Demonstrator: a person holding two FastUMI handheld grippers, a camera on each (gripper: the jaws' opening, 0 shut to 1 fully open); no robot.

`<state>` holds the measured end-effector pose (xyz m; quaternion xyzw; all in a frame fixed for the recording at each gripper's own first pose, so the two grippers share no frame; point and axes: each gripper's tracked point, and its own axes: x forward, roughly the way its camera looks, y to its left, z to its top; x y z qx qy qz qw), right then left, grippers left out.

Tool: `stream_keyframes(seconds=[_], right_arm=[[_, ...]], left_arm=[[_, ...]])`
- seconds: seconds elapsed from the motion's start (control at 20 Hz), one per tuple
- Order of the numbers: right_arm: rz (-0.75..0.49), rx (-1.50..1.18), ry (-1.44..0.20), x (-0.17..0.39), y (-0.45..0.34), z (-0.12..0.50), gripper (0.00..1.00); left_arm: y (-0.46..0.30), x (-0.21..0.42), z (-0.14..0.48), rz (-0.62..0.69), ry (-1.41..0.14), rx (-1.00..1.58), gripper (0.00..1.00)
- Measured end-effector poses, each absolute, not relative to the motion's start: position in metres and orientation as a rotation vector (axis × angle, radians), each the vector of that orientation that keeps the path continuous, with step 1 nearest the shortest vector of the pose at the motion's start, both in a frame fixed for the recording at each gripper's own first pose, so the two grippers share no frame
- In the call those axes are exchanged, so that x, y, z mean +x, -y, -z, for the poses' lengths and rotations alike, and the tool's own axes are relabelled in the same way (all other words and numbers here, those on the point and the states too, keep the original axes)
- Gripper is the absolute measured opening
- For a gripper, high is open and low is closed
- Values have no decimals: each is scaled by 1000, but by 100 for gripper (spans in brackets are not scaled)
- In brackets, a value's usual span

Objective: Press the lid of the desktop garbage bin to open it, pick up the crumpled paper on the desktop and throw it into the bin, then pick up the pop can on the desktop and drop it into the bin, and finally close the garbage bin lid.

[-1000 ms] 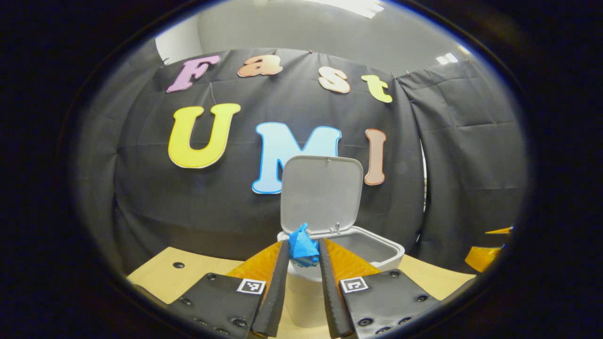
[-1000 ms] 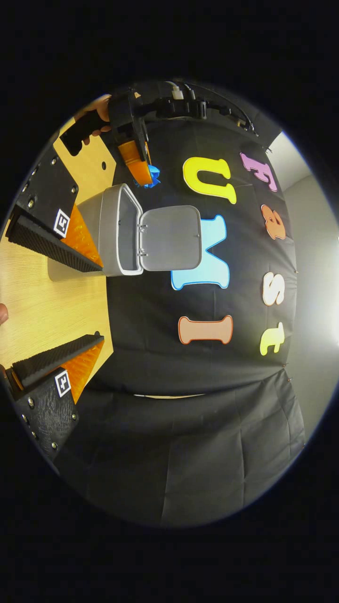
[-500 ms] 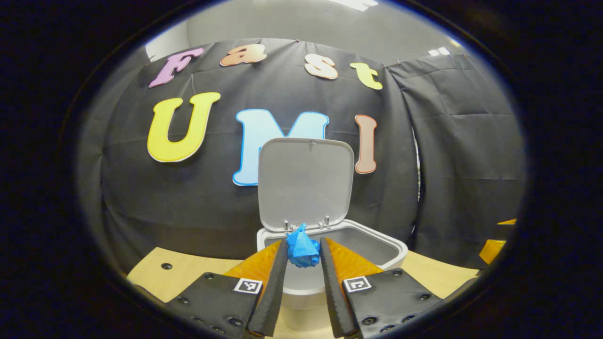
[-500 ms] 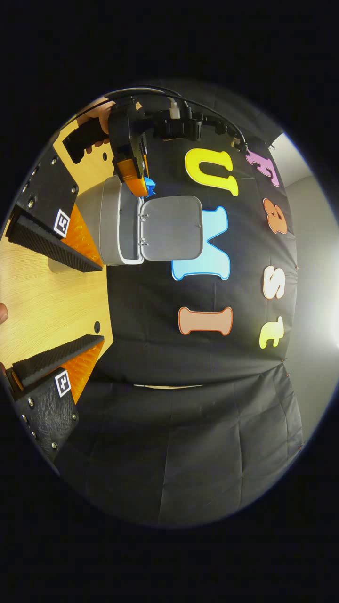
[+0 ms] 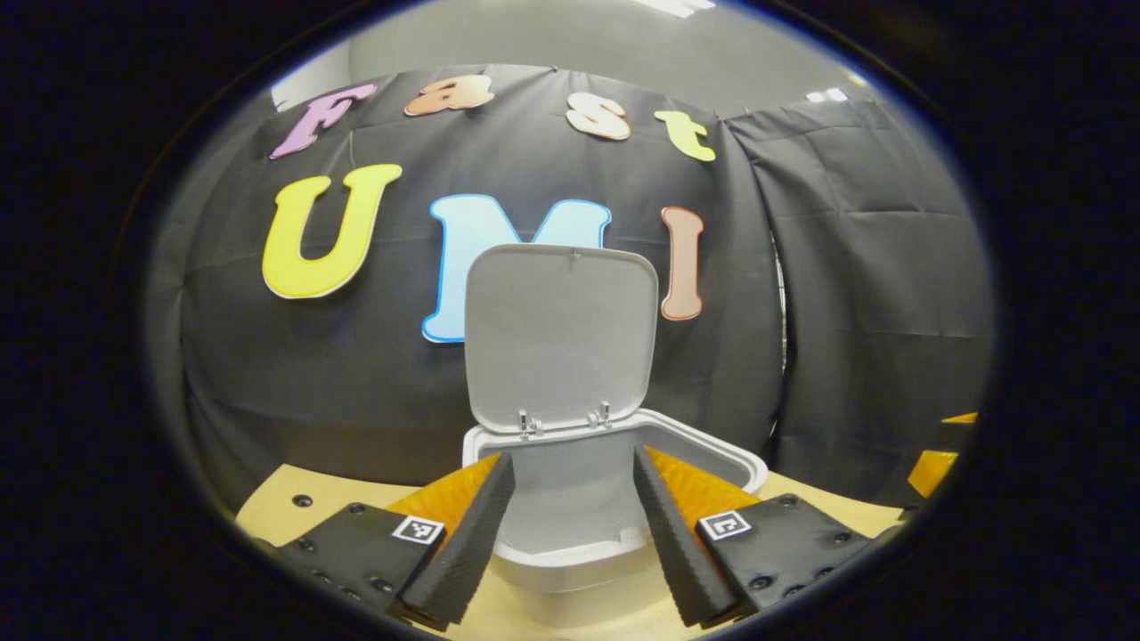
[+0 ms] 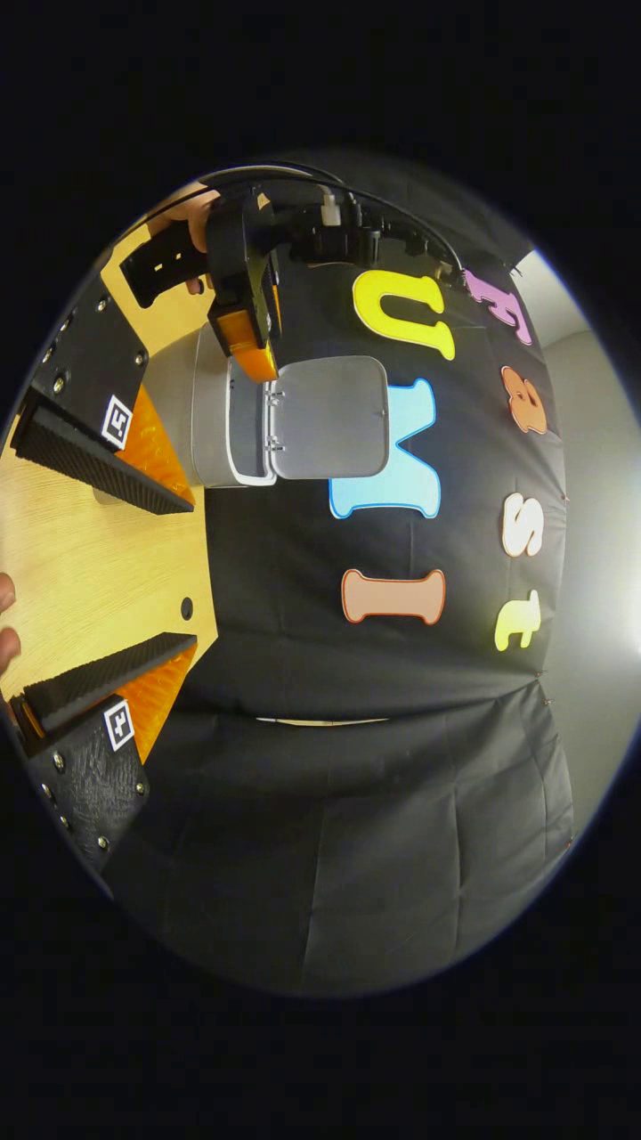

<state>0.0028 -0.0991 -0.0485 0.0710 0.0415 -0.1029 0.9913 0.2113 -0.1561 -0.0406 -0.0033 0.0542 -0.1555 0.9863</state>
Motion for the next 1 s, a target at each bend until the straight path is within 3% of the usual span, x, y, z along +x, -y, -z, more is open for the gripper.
stream_keyframes(seconds=[0.4, 1.0], right_arm=[[148, 154, -94, 7, 85, 52, 87], [-77, 126, -106, 13, 14, 55, 87]], left_arm=[[125, 185, 31, 257, -97, -45, 89], [34, 91, 11, 91, -61, -30, 91]])
